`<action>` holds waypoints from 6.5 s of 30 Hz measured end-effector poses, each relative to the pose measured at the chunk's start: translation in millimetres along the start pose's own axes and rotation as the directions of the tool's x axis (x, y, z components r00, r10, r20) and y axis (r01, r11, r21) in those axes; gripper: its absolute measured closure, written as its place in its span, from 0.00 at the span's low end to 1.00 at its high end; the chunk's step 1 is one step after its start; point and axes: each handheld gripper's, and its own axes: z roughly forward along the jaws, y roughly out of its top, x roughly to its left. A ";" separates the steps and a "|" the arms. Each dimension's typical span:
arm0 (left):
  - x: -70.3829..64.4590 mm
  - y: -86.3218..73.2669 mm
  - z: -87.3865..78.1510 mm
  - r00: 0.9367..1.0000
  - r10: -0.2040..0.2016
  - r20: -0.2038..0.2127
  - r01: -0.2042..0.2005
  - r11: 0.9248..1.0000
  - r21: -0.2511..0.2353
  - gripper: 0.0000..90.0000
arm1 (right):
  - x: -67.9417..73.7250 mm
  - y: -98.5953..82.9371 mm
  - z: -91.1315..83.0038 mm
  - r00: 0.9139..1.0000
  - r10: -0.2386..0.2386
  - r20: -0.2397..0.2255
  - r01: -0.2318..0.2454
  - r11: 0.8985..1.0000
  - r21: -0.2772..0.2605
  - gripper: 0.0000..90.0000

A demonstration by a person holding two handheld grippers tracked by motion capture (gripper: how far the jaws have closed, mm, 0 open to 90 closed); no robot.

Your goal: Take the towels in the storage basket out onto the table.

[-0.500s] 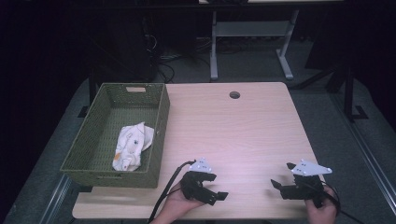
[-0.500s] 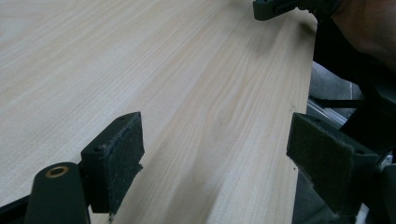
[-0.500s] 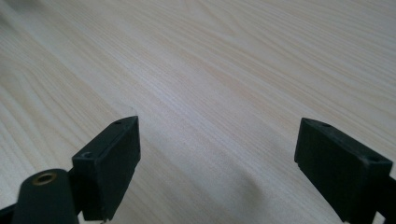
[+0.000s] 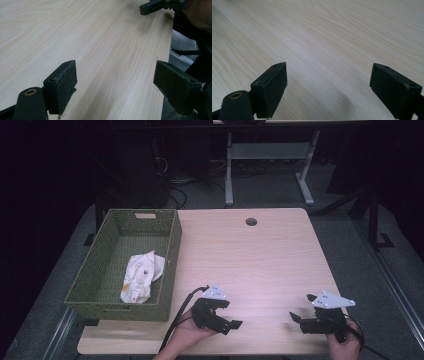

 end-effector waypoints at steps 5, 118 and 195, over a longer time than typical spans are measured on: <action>2.6 6.1 -1.9 1.000 -0.003 -0.017 0.003 1.000 0.006 0.20 | -0.5 -0.1 -1.4 1.000 0.007 0.006 -0.007 1.000 -0.008 0.16; 200.9 -33.8 -171.0 0.763 -0.358 -0.538 0.587 0.732 0.346 0.42 | -2.4 -3.2 -0.9 1.000 0.015 0.001 -0.015 1.000 -0.004 0.16; 180.0 -27.1 -256.0 0.801 -0.519 -0.298 0.542 0.840 -0.006 0.82 | 0.4 -3.1 -1.5 0.999 0.015 0.032 -0.015 1.000 0.003 0.16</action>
